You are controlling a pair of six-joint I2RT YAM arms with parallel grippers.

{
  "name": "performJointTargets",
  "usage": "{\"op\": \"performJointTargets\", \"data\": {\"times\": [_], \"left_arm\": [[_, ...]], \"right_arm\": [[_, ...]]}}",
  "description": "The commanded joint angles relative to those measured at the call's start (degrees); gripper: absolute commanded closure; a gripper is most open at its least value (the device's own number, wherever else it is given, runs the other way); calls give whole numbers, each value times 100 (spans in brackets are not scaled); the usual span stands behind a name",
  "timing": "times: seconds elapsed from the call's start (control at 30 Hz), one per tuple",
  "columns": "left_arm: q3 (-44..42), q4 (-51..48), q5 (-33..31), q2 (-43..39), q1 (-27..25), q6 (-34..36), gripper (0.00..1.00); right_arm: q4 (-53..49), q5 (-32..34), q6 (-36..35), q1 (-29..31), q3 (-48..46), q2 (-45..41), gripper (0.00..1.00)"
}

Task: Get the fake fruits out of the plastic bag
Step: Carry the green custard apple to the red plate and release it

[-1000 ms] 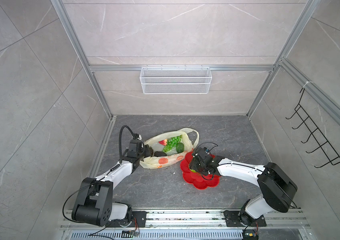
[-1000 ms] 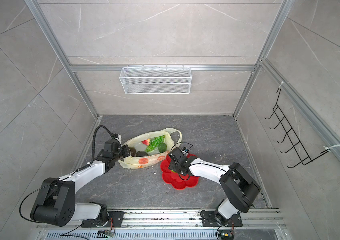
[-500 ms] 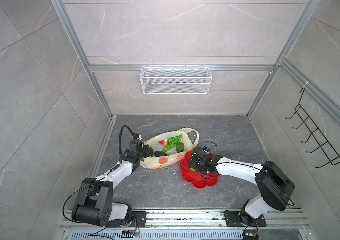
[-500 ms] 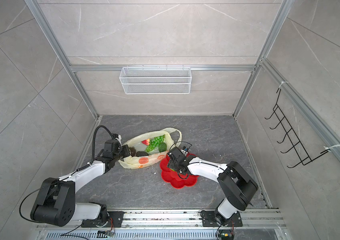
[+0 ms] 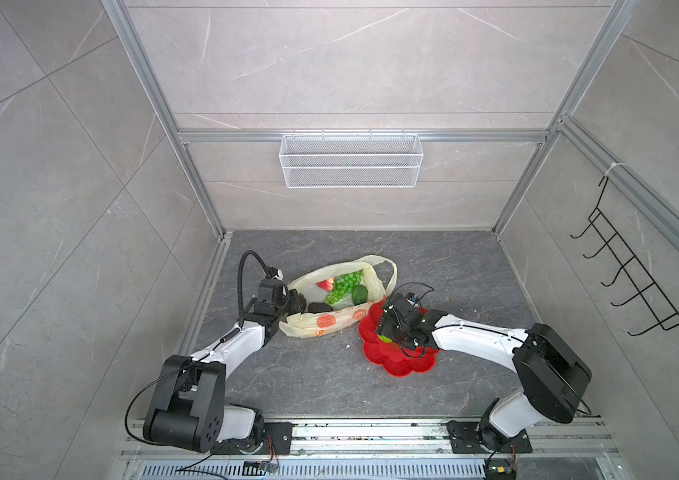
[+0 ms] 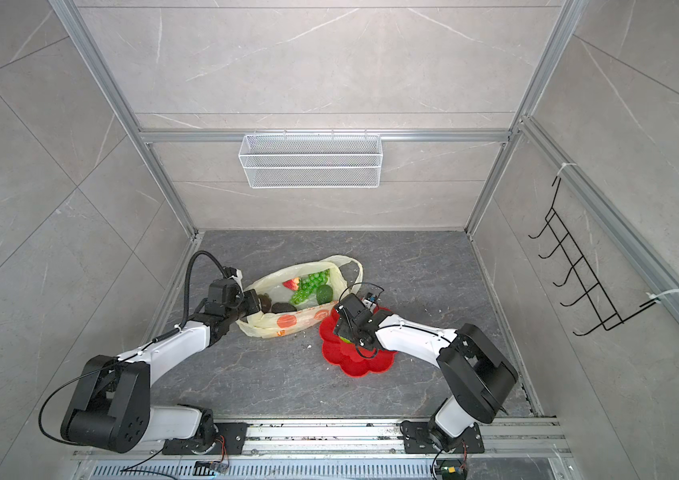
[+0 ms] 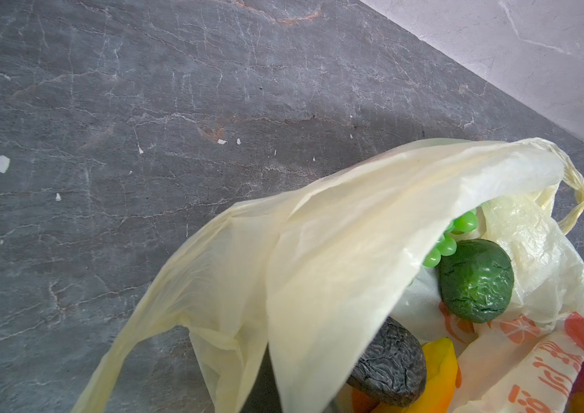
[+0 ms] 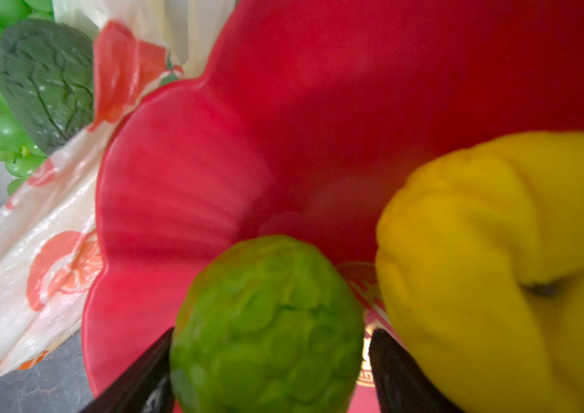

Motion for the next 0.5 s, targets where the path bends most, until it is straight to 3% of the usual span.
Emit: {"op": "performJointTargets", "data": {"times": [0.0,0.47], "left_arm": [[62,163,50,7,-37,114,98],[95,164,78,0,-147,186,98]], "right_arm": [[-217,153,69,37,-38,-204,15],[-1100,649,-228,359,453,-710,15]]}}
